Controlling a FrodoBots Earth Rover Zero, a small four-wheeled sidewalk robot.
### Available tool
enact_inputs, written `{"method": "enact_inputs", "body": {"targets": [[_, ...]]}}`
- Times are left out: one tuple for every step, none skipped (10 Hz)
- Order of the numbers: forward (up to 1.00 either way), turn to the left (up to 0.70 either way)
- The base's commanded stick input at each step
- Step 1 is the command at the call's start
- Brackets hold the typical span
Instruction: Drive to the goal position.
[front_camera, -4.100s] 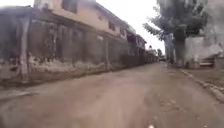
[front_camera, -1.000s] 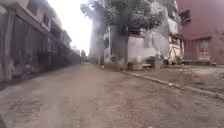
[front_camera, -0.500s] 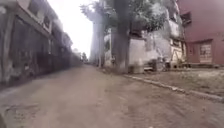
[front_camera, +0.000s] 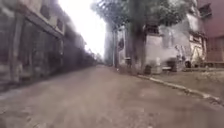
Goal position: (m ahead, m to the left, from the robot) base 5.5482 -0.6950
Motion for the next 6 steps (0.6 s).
{"method": "enact_inputs", "body": {"targets": [[1.00, 0.27], [1.00, 0.27], [1.00, 0.27], [1.00, 0.11], [1.00, 0.00], [1.00, 0.00]]}}
